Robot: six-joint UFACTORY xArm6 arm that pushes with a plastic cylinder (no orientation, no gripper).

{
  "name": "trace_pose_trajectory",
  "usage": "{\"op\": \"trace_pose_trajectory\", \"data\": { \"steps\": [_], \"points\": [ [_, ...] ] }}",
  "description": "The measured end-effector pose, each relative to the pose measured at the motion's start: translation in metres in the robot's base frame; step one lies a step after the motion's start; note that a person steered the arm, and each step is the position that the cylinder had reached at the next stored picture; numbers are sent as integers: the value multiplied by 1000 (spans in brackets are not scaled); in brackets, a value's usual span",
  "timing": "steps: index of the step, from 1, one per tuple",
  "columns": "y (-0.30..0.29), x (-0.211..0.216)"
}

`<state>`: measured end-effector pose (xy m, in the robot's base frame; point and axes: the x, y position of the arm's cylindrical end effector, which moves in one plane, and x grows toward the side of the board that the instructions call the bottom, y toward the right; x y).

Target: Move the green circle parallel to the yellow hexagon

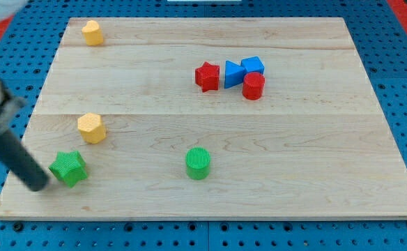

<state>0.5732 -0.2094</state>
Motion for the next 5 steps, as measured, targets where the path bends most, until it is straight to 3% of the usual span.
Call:
{"op": "trace_pose_trajectory", "data": {
  "steps": [1, 4, 5],
  "points": [
    [94, 0],
    [263, 9],
    [198, -19]
  ]
}}
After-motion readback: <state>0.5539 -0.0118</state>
